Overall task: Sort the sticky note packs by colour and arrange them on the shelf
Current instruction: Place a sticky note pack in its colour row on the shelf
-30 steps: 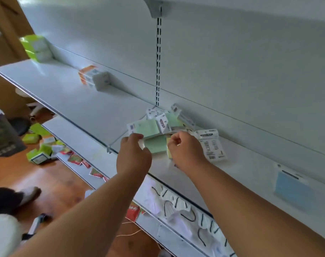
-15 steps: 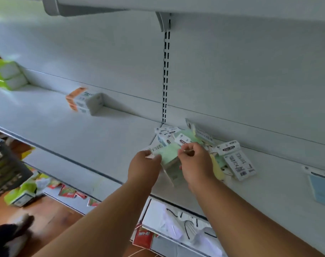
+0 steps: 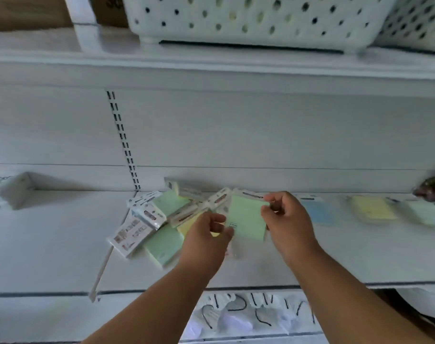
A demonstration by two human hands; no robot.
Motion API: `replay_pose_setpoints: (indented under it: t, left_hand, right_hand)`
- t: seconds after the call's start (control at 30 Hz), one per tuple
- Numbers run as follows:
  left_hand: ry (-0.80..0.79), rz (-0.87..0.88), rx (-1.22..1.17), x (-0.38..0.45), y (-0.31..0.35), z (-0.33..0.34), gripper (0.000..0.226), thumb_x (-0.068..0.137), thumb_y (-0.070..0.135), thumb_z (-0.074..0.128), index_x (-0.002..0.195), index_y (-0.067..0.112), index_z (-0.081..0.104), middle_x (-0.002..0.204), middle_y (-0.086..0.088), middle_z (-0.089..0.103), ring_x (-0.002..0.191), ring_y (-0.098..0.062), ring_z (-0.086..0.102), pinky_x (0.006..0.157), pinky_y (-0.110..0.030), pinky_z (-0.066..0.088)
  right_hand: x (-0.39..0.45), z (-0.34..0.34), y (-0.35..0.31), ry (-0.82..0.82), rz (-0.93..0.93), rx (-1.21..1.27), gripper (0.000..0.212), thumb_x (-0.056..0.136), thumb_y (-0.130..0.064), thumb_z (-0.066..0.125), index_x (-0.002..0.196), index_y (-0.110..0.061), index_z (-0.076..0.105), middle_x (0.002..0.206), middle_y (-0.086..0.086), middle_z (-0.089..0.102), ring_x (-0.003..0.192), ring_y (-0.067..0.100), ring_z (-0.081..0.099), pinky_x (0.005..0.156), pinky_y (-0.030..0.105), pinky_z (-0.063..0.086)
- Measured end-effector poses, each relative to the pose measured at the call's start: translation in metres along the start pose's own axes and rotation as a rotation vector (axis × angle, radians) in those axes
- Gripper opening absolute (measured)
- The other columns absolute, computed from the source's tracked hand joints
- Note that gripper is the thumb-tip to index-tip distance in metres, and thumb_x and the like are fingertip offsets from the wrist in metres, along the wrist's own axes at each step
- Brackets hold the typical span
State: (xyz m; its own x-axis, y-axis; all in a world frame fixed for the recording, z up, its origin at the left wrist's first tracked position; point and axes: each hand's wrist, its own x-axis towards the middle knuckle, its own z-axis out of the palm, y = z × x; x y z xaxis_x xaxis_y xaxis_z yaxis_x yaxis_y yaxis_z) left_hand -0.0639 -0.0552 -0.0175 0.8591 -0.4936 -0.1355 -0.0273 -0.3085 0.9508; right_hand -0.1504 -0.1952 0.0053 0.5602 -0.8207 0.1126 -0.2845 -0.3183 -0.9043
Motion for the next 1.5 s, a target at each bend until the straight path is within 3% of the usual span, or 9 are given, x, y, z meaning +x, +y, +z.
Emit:
replay_pose_setpoints:
  t: [0.2,0.33,0.47,0.67,0.87,1.1,1.23,1.37,1.5]
  left_hand:
    - [-0.141,0.218,0.199,-0.034,0.047,0.144,0.017,0.084,0.035,0.07,0.095,0.037,0.056,0.083,0.017,0.061,0.066,-0.002,0.057,0.061,-0.016,0.045]
    - [-0.248,0.184,0.173,-0.072,0.065,0.249,0.019,0.085,0.032,0.069,0.1,0.035,0.057,0.088,0.017,0.062,0.07,-0.003,0.059,0.068,-0.017,0.05]
    - [-0.296,0.182,0.21,-0.088,0.079,0.315,0.02,0.085,0.03,0.069,0.102,0.033,0.06,0.086,0.017,0.063,0.074,0.001,0.058,0.055,-0.004,0.04]
    - [-0.323,0.135,0.271,-0.061,0.085,0.368,0.016,0.083,0.033,0.069,0.097,0.035,0.061,0.084,0.014,0.066,0.072,-0.004,0.061,0.065,-0.023,0.052]
    - [-0.337,0.133,0.319,-0.032,0.105,0.423,0.016,0.085,0.034,0.068,0.098,0.03,0.061,0.079,0.014,0.063,0.068,-0.003,0.059,0.056,-0.018,0.041]
    - [-0.221,0.061,0.36,-0.005,0.13,0.484,0.018,0.085,0.034,0.067,0.1,0.027,0.06,0.08,0.012,0.066,0.077,-0.015,0.065,0.073,-0.031,0.055]
    - [-0.111,0.009,0.452,0.0,0.128,0.515,0.021,0.086,0.036,0.063,0.106,0.03,0.06,0.095,0.01,0.069,0.09,-0.016,0.065,0.081,-0.033,0.054]
    - [-0.024,-0.034,0.525,-0.002,0.122,0.53,0.022,0.086,0.037,0.061,0.107,0.031,0.061,0.104,0.008,0.068,0.096,-0.018,0.064,0.08,-0.031,0.052]
    - [0.057,-0.041,0.583,-0.003,0.122,0.527,0.027,0.086,0.041,0.062,0.111,0.031,0.062,0.106,0.008,0.067,0.1,-0.017,0.063,0.082,-0.03,0.051]
  right_hand:
    - [0.015,-0.144,0.065,0.185,0.026,-0.132,0.013,0.086,-0.026,0.068,0.097,-0.027,0.06,0.084,-0.009,0.062,0.075,0.017,0.061,0.068,0.029,0.049]
    - [0.028,-0.245,0.114,0.204,0.016,-0.3,0.016,0.087,-0.028,0.066,0.102,-0.028,0.06,0.09,-0.009,0.061,0.077,0.015,0.059,0.071,0.027,0.046]
    - [0.041,-0.307,0.153,0.2,0.08,-0.394,0.018,0.087,-0.029,0.066,0.103,-0.026,0.062,0.1,-0.009,0.061,0.089,0.013,0.059,0.079,0.027,0.049]
    - [0.079,-0.333,0.183,0.191,0.1,-0.423,0.02,0.089,-0.029,0.063,0.109,-0.025,0.061,0.112,-0.005,0.06,0.096,0.014,0.06,0.083,0.029,0.054]
    - [0.128,-0.364,0.194,0.16,0.107,-0.534,0.023,0.092,-0.025,0.06,0.114,-0.02,0.059,0.117,-0.001,0.057,0.097,0.013,0.057,0.078,0.029,0.056]
    - [0.2,-0.392,0.214,0.034,-0.005,-0.666,0.02,0.092,-0.026,0.057,0.111,-0.019,0.06,0.115,0.002,0.061,0.095,0.015,0.061,0.072,0.028,0.055]
    - [0.228,-0.4,0.236,-0.08,-0.046,-0.672,0.016,0.091,-0.023,0.057,0.106,-0.019,0.06,0.112,0.005,0.06,0.093,0.019,0.059,0.077,0.037,0.056]
    - [0.242,-0.399,0.256,-0.187,-0.102,-0.683,0.014,0.088,-0.025,0.056,0.1,-0.019,0.059,0.104,0.005,0.059,0.082,0.018,0.057,0.066,0.031,0.049]
    - [0.244,-0.394,0.254,-0.175,-0.13,-0.687,0.019,0.087,-0.028,0.06,0.102,-0.018,0.056,0.108,0.007,0.051,0.085,0.024,0.056,0.071,0.033,0.048]
